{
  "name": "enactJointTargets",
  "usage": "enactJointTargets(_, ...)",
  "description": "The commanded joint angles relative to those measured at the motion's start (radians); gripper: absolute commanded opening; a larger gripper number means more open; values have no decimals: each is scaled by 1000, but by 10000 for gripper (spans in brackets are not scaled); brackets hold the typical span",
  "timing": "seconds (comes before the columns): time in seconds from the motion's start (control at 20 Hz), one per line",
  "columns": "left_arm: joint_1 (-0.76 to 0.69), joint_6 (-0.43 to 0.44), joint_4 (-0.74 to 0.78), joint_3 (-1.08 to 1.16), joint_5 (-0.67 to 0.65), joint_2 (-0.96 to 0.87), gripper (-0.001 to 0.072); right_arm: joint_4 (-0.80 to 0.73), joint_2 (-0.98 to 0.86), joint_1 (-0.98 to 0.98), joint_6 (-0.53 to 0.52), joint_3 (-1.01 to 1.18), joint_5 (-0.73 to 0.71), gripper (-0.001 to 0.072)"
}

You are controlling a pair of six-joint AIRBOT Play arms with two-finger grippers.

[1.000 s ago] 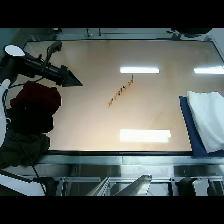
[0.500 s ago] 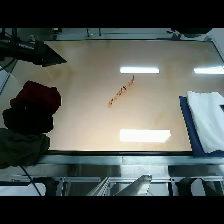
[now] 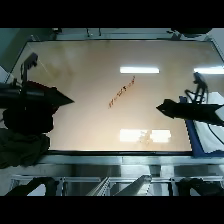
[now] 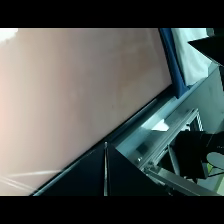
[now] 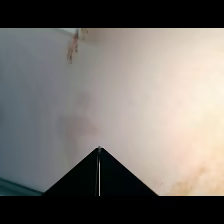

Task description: Fold the shirts.

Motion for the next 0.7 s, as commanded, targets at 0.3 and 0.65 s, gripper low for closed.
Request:
enactJointTargets(0.3,-1,18,0,-181,6,147,16,-56,-66,99,2,1,-27,21)
enactJointTargets(0.65,-1,18,1,-181,6,145,16,-56,-66,99,2,1,-27,21)
